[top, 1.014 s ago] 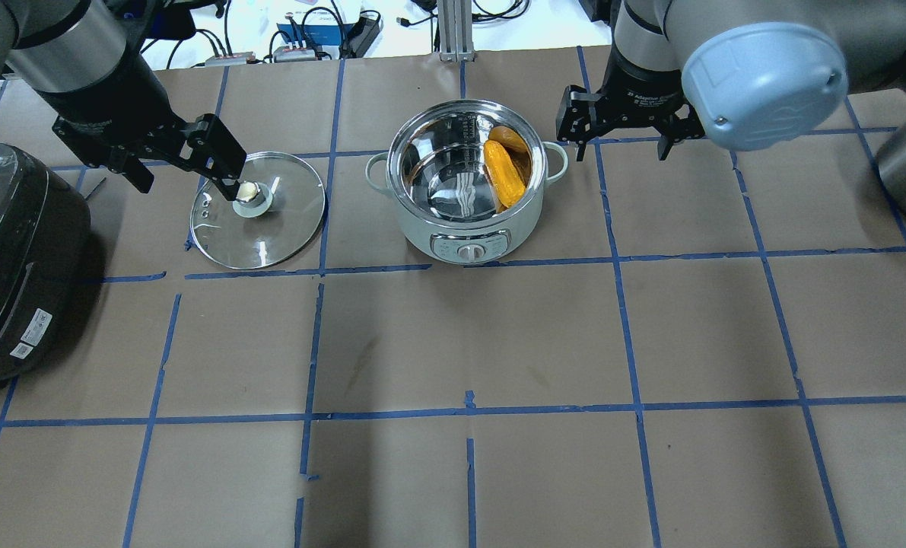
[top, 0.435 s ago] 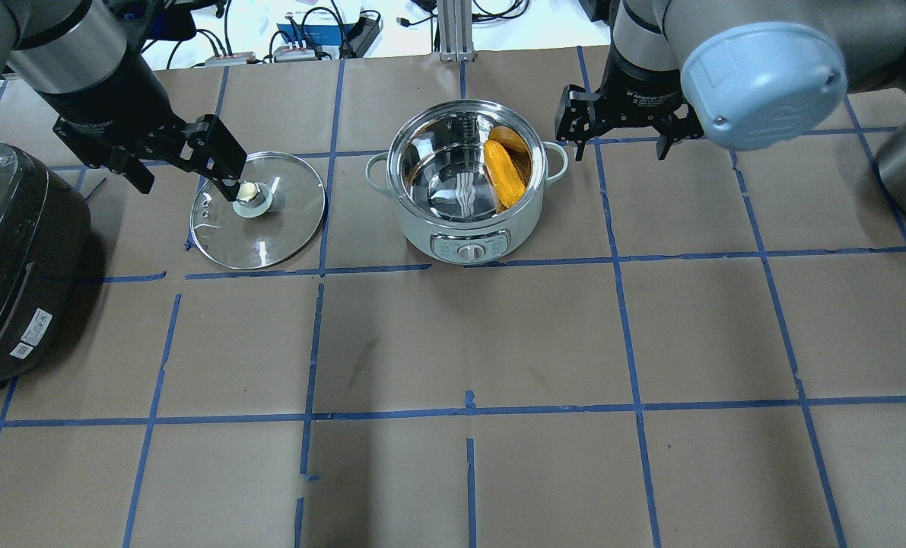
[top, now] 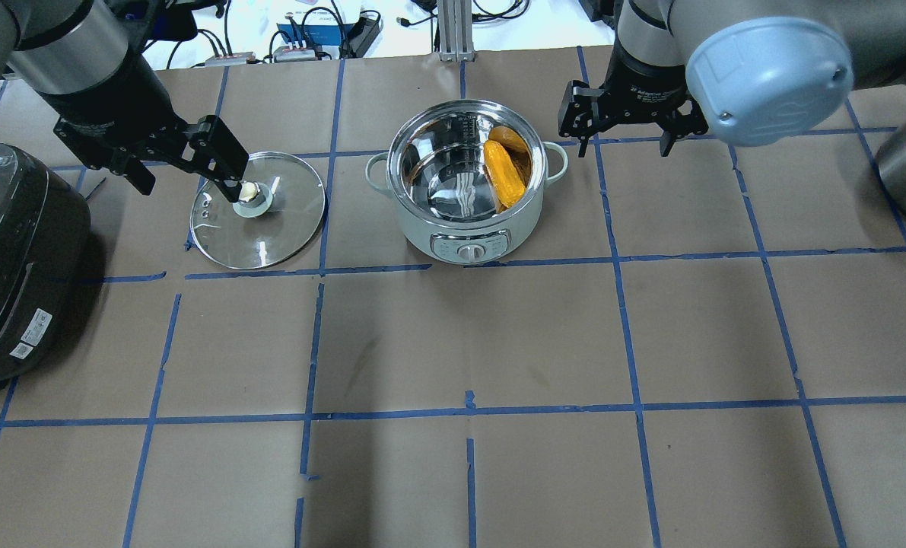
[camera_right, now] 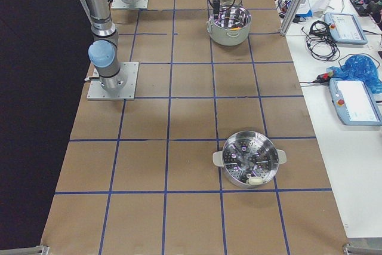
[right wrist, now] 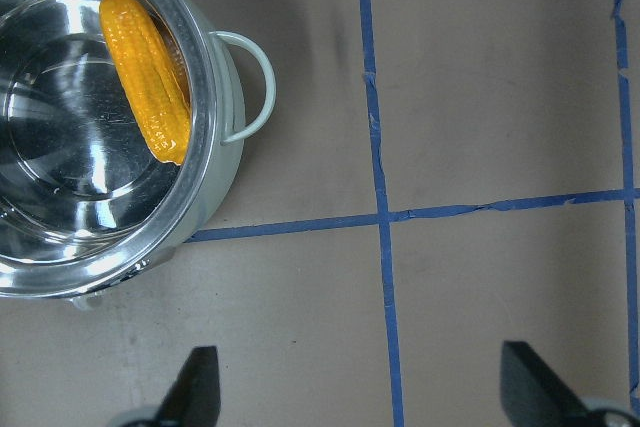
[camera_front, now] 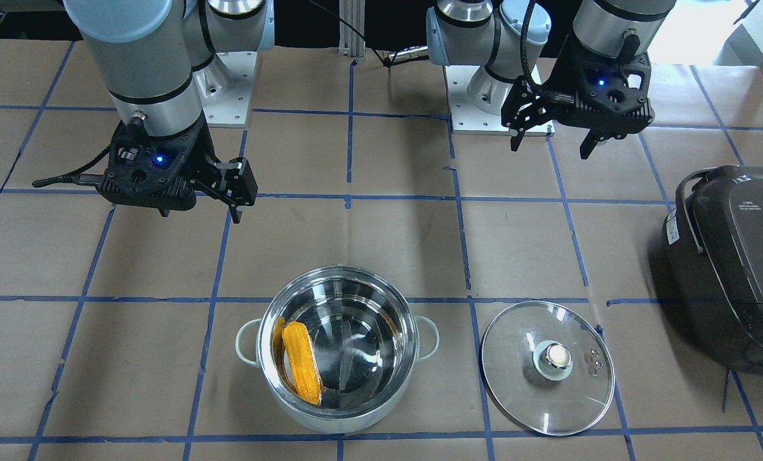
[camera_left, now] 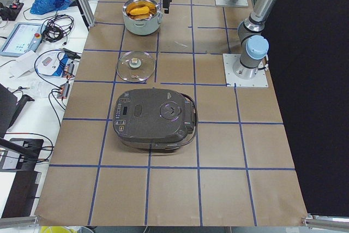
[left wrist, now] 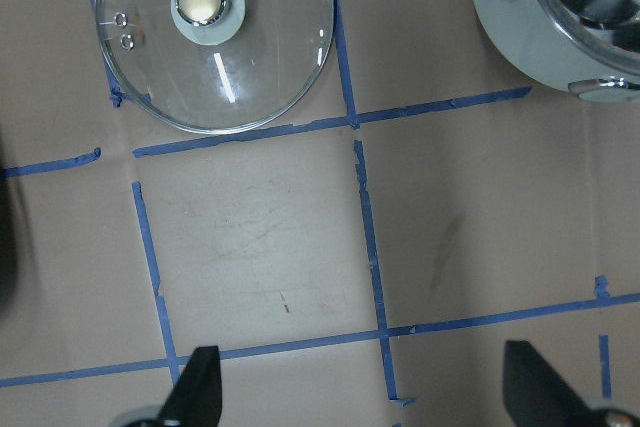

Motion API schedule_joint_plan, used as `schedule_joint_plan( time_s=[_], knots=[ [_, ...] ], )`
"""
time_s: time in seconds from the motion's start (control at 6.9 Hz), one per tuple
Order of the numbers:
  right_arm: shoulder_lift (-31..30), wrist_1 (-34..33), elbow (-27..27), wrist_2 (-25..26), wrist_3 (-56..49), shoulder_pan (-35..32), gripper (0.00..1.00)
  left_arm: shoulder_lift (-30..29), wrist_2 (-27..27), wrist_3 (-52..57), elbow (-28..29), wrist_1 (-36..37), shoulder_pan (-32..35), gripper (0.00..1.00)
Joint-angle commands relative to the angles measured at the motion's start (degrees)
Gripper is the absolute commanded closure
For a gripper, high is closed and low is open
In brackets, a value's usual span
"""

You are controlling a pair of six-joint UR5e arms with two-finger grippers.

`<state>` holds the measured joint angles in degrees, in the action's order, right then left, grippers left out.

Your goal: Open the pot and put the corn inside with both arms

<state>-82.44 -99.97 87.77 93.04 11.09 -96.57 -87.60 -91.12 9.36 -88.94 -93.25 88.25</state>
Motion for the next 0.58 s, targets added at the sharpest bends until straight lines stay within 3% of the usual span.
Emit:
schedule_joint_plan(
  time_s=[0.0, 0.43],
  knots=[
    [0.00, -0.05, -0.14, -0.14, 0.07, 0.16, 0.00, -0.81, 0.32, -0.66, 0.00, 0.35, 0.17, 0.00],
    [-0.27, 1.26, -2.07, -0.75, 0.07, 0.77, 0.00, -0.73, 0.41, -0.75, -0.09, 0.35, 0.26, 0.00]
  ],
)
